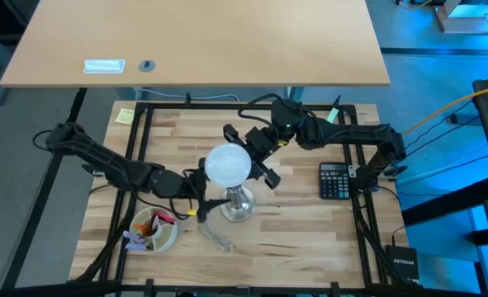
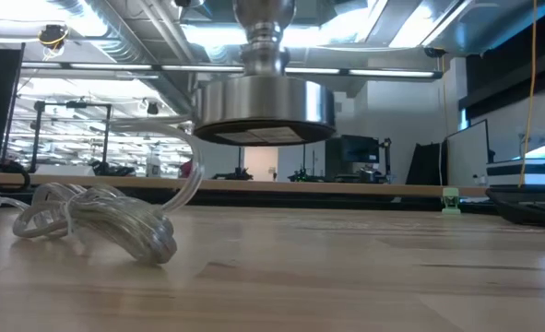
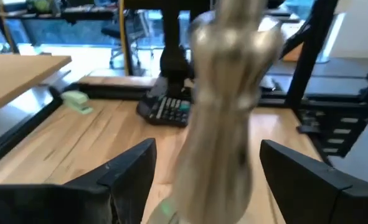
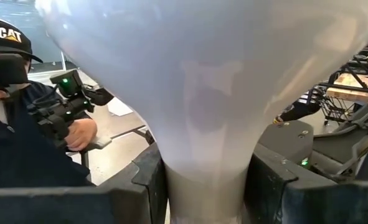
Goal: Screw lightbulb
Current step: Remove the white lightbulb from the silver lamp
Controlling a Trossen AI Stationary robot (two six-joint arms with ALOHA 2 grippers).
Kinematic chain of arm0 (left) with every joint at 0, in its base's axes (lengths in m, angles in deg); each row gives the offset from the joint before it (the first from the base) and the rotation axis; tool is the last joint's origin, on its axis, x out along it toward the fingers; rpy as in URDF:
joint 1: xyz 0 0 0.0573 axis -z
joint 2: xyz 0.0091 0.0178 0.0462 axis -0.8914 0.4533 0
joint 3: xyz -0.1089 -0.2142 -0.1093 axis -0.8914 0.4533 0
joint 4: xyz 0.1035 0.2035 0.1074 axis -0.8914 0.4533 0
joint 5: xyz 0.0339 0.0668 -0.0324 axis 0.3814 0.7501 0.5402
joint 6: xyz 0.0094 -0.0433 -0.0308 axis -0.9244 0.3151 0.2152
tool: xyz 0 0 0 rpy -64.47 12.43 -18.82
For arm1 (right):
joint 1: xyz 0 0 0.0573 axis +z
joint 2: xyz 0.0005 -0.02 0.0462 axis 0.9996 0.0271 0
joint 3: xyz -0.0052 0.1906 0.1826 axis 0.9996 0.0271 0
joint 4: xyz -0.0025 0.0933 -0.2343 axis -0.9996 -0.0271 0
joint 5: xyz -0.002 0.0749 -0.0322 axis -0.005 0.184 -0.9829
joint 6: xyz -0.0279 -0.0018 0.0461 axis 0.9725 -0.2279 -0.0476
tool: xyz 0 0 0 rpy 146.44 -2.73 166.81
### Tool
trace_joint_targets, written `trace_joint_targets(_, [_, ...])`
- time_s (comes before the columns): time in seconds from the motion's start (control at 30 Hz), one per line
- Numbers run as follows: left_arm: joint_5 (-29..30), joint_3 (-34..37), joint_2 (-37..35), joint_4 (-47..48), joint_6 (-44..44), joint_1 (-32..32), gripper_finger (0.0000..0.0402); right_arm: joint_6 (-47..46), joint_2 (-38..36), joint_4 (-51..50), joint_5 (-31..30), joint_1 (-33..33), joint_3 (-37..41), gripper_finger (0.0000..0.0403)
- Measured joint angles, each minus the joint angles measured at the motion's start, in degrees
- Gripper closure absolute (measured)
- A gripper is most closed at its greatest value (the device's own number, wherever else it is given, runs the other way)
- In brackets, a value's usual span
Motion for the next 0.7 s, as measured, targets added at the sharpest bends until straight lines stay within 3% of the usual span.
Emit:
trace_joint_targets(0.4, [-0.5, 0.0, 4.8, -10.3, -5.9, -0.8, 0.0129, 0.4, 0.0, -0.3, -0.6, 0.0, 0.0, 0.025])
trace_joint_targets(0.7, [-0.7, 0.0, 4.8, -11.0, -5.4, -1.9, 0.0241, 1.1, 0.0, -0.2, -1.8, 0.0, 0.0, 0.025])
